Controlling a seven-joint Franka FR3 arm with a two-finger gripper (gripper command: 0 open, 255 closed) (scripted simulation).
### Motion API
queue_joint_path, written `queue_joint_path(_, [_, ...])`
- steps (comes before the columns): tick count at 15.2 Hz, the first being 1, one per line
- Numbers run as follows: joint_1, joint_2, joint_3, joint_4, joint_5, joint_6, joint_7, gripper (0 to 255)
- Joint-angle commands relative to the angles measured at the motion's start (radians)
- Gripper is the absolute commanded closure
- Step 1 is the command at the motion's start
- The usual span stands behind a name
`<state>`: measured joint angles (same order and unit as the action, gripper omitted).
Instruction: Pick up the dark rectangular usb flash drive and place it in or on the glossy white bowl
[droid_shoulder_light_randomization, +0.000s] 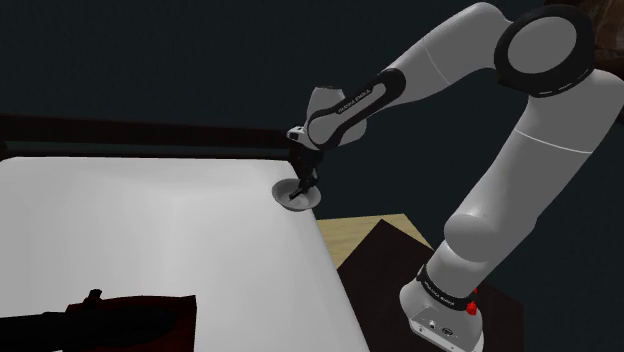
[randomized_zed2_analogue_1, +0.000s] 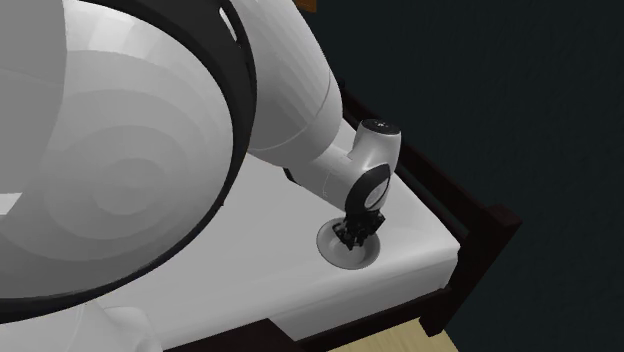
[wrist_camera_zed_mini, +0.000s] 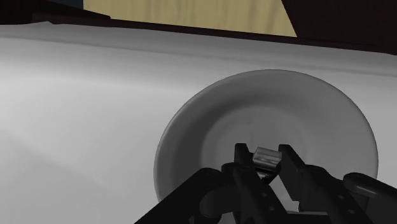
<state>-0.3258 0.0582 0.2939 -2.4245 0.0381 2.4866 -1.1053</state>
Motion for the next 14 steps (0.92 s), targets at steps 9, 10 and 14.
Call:
queue_joint_path(9, [0.000, 0.008, 0.000, -0.003, -0.003, 0.011, 0.002, 0])
queue_joint_path(10, [0.000, 0.008, 0.000, -0.003, -0.003, 0.011, 0.002, 0])
queue_joint_path(14, [-0.001, -0.021, 0.001, 0.004, 0.009, -0.024, -0.007, 0])
